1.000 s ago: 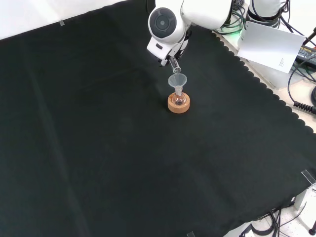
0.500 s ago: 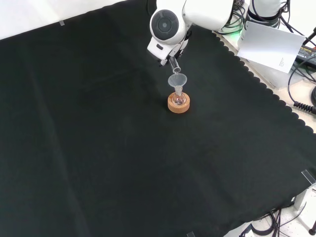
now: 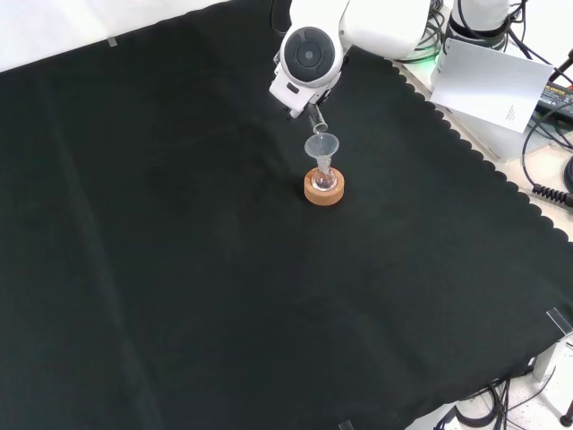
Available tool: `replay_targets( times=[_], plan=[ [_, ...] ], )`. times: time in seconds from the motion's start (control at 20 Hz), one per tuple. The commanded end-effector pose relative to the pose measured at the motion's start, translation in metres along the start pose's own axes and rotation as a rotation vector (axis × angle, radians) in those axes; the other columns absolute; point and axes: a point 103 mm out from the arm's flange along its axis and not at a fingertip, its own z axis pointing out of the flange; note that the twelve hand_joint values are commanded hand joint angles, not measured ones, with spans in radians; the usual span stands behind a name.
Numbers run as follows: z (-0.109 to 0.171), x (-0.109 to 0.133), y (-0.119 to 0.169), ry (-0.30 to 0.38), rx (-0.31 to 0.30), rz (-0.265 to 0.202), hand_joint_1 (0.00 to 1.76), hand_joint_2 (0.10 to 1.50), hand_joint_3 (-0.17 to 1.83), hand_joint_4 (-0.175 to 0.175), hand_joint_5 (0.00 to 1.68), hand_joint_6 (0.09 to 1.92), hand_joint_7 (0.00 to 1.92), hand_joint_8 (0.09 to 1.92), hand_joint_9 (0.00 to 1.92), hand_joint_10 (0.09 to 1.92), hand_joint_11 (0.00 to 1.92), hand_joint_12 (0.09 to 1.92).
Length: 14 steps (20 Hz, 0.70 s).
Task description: Pour the water from the graduated cylinder into the round-bottom flask.
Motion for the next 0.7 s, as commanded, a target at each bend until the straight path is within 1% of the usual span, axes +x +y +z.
replay_targets(
  times=[0.05, 0.7],
  plan=[
    [-0.0046, 0.0005, -0.0007, -0.020, 0.010, 0.007, 1.18, 1.15, -0.17, -0.175, 1.09, 0.87, 1.61, 0.09, 1.63, 0.09, 1.41, 0.60],
    [-0.0097, 0.0014, -0.0039, -0.050, 0.028, 0.013, 1.18, 1.15, -0.17, -0.175, 1.08, 0.87, 1.61, 0.09, 1.63, 0.09, 1.41, 0.60]
  ],
)
